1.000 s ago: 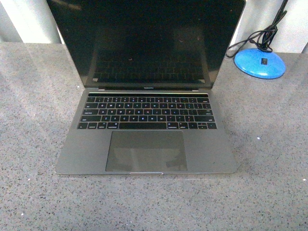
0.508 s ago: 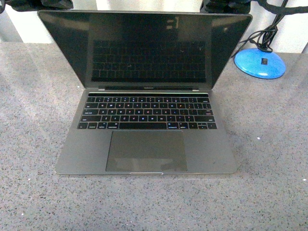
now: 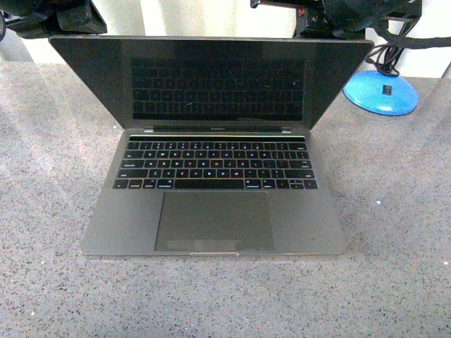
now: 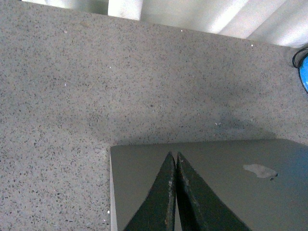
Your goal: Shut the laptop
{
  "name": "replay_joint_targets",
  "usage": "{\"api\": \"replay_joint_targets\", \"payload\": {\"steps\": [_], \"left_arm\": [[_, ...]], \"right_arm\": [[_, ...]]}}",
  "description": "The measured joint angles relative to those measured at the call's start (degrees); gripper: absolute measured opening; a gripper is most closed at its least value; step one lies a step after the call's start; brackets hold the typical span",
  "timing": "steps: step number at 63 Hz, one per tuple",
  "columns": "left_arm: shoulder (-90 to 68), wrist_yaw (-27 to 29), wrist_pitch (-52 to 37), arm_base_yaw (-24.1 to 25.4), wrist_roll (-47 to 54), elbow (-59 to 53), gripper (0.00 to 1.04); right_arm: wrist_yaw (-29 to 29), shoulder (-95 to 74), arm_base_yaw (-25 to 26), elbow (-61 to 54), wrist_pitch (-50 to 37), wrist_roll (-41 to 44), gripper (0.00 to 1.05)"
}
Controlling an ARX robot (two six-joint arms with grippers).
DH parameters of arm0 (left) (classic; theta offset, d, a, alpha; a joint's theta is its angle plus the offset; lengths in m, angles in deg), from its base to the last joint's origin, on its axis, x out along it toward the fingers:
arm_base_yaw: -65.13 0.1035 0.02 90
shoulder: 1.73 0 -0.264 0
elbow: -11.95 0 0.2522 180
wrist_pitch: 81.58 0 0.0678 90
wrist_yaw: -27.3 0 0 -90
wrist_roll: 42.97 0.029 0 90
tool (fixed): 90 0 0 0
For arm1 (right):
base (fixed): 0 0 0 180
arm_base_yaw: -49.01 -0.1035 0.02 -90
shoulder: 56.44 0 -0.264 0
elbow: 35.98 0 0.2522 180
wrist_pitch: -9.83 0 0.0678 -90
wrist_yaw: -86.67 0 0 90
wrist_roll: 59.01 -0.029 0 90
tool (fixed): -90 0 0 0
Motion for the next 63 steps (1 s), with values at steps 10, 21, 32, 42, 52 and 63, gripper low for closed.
{"api": "replay_joint_targets", "payload": {"steps": [10, 21, 32, 42, 52, 63], "left_arm": [[0.1, 0.0, 0.0, 0.0, 0.0, -1.2, 0.04], [0.1, 0.1, 0.0, 0.0, 0.0, -2.3, 0.04], [0.1, 0.1, -0.5, 0.2, 0.0, -3.3, 0.04], [0.0, 0.5, -1.3, 0.2, 0.2, -4.5, 0.04], [-0.4, 0.5, -1.9, 0.2, 0.3, -5.3, 0.04], [-1.3, 0.7, -2.1, 0.2, 0.2, -6.1, 0.04]], "right_arm": [[0.0, 0.0, -0.2, -0.5, 0.2, -0.6, 0.01], [0.0, 0.0, -0.4, -1.2, 0.2, -0.8, 0.01], [-0.1, 0.0, -0.5, -2.1, 0.2, -0.9, 0.01], [-0.1, 0.0, -0.7, -3.2, -0.1, -1.1, 0.01], [-0.2, 0.0, -0.8, -3.8, -0.2, -1.2, 0.01], [-0.3, 0.0, -0.8, -4.0, -0.2, -1.3, 0.01]]}}
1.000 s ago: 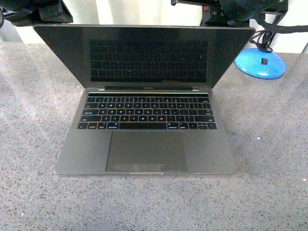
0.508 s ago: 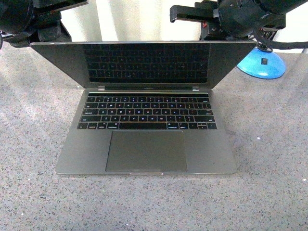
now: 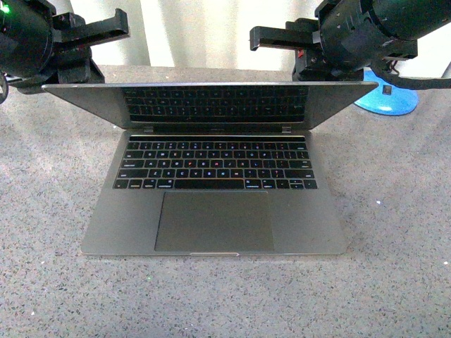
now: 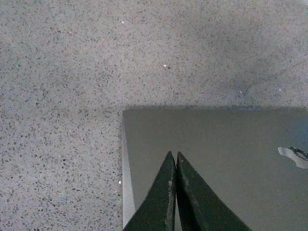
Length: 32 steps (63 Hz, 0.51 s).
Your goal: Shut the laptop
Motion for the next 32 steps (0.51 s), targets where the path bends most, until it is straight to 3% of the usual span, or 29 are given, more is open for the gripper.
{"api": "replay_joint_targets", "payload": {"steps": [32], "left_arm": [[-0.9, -0.9, -1.0, 0.0, -1.7, -2.6, 0.04]], "right_arm": [[0.0, 1.1, -0.3, -5.8, -1.9, -2.2, 0.01]]}}
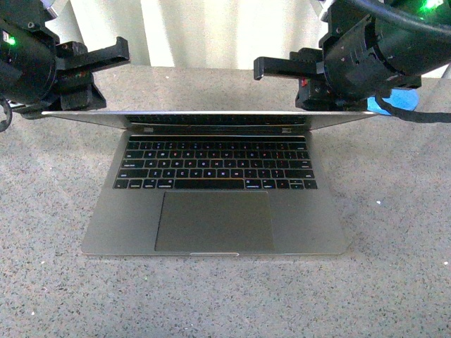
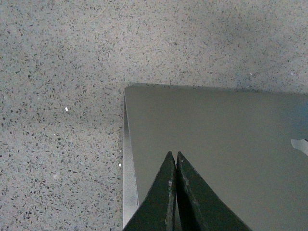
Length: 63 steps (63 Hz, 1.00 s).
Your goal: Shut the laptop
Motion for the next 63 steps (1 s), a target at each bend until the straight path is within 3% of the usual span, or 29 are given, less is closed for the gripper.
{"api": "replay_joint_targets", "payload": {"steps": [63], "left_arm": [[-2.4, -1.4, -3.8, -1.4, -6.1, -5.4, 0.04]], "right_arm": [[0.1, 0.3, 0.0, -8.3, -4.7, -1.4, 0.01]]}}
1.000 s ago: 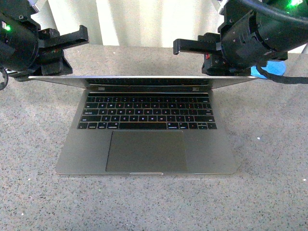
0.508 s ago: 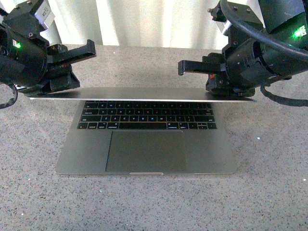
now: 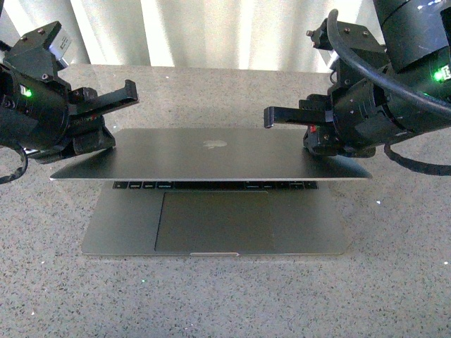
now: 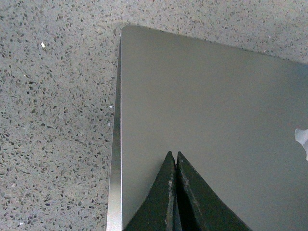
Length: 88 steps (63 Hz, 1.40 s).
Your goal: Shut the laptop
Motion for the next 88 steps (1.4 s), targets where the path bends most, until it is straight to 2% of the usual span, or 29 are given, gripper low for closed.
{"api": "replay_joint_targets", "payload": {"steps": [88], "left_arm": [[-4.6, -1.6, -5.3, -0.4, -2.3, -3.4, 0.04]], "right_arm": [[-2.7, -4.1, 0.2, -5.2, -7.4, -3.8, 0.01]]}}
